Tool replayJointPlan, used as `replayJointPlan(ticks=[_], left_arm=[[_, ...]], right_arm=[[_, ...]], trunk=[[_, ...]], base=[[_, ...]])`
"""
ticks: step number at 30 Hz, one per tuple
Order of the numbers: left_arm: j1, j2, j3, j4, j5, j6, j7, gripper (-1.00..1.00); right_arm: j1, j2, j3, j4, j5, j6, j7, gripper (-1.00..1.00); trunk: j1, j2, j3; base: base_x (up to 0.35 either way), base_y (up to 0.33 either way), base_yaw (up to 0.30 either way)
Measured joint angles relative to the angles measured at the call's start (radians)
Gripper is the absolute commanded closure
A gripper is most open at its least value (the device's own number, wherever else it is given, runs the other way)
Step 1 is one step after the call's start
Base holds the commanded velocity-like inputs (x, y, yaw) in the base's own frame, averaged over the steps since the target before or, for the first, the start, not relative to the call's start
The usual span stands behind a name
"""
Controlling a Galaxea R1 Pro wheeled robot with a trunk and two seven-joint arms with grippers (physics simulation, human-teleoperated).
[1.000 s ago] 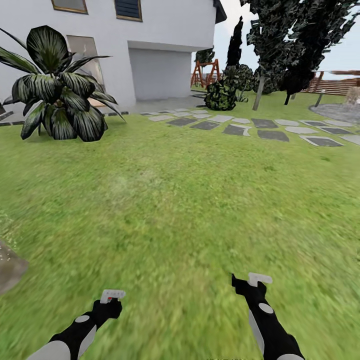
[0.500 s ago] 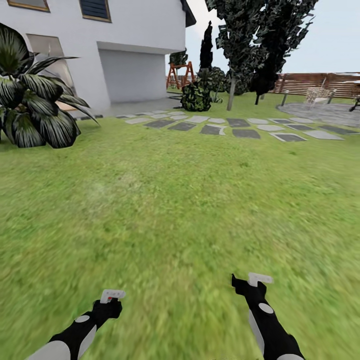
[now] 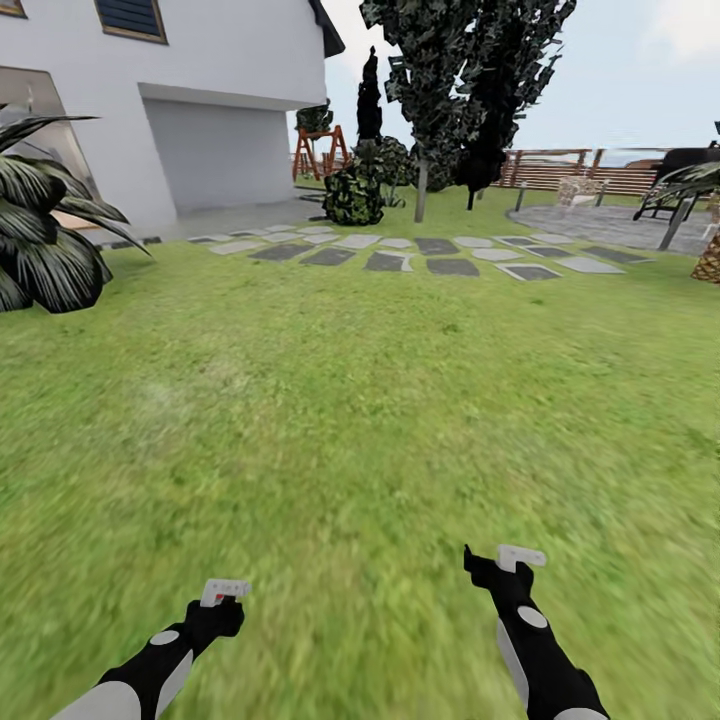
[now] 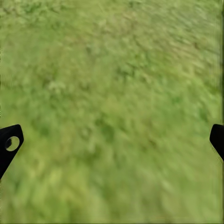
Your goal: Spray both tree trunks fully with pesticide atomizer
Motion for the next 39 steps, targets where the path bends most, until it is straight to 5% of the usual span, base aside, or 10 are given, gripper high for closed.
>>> replayJointPlan(ticks=[5,39], left_arm=[[0.000,0.000,0.000,0.000,0.000,0.000,0.000,1.00],[0.005,0.002,0.000,-0.001,0.000,0.000,0.001,1.00]], right_arm=[[0.000,0.000,0.000,0.001,0.000,-0.004,0.000,-1.00],[0.000,0.000,-0.002,0.012,0.000,-0.006,0.000,-1.00]], trunk=[[-0.019,0.035,0.016],[-0.019,0.035,0.023]], base=[[0.000,0.000,-0.199],[-0.009,-0.007,-0.299]])
